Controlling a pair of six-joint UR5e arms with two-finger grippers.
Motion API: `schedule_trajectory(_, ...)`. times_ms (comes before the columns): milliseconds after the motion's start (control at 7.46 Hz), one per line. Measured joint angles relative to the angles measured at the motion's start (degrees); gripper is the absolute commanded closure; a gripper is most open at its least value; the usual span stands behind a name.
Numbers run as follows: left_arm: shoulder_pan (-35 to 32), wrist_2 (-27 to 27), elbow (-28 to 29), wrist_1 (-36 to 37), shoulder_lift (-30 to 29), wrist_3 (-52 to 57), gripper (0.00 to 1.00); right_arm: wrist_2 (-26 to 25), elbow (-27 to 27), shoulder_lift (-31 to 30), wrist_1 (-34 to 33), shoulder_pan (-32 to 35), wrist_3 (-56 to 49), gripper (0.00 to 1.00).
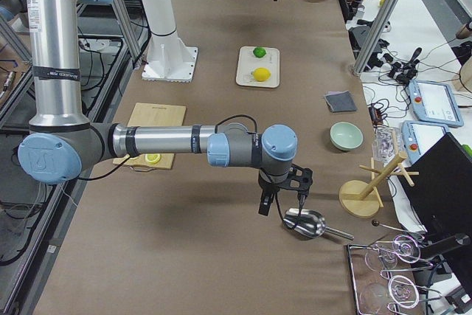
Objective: Place all lemons on tray
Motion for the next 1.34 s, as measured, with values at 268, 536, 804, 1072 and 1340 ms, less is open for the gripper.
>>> schedule_trajectory(268,-5.4,-1.4,-0.6,0.0,5.9,9.2,0.02,0.0,0.2,-0.1,0.1,0.0,-0.2,0.0)
schedule_trajectory(536,-11.9,-3.1,-0.9,0.0,12.0,17.7,0.02,0.0,0.2,-0.1,0.1,0.0,-0.3,0.0)
schedule_trajectory(804,-18.6,-4.8,-1.2,1.1,17.6,25.3,0.02,0.0,0.2,-0.1,0.2,0.0,-0.2,0.0)
schedule_trajectory(1072,-24.0,-5.1,-2.0,2.8,22.3,33.4,0.02,0.0,0.2,-0.1,0.1,0.0,-0.1,0.0)
schedule_trajectory(1340,-26.1,-5.1,-5.5,3.5,27.0,36.7,0.02,0.0,0.2,-0.1,0.1,0.0,-0.1,0.0)
